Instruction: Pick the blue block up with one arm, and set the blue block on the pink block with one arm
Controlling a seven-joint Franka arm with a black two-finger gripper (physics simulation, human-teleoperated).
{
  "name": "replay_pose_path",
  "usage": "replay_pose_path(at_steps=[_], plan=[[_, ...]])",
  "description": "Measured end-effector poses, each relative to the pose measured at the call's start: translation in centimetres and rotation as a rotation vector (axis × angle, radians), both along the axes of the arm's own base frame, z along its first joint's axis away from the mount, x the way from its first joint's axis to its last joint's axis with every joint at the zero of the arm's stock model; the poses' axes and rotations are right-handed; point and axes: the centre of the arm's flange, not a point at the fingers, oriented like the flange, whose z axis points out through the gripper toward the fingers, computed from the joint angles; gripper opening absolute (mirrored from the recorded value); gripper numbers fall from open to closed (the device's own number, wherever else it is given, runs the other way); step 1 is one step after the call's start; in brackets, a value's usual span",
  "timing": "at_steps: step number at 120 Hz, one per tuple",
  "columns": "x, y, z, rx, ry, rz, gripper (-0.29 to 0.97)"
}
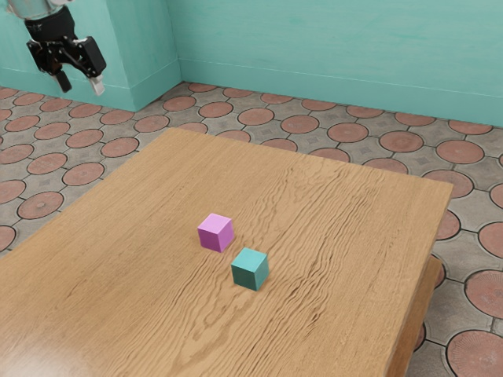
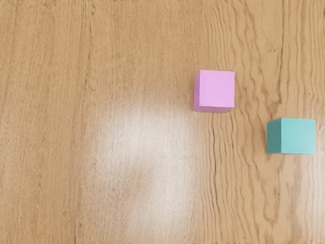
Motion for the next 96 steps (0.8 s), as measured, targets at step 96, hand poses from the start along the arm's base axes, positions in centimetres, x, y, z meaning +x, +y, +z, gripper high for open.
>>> replay_pose_path(at_steps=[96], plan=[[6.7,-25.1,-30.8,0.04,0.211,-0.181,0.63]])
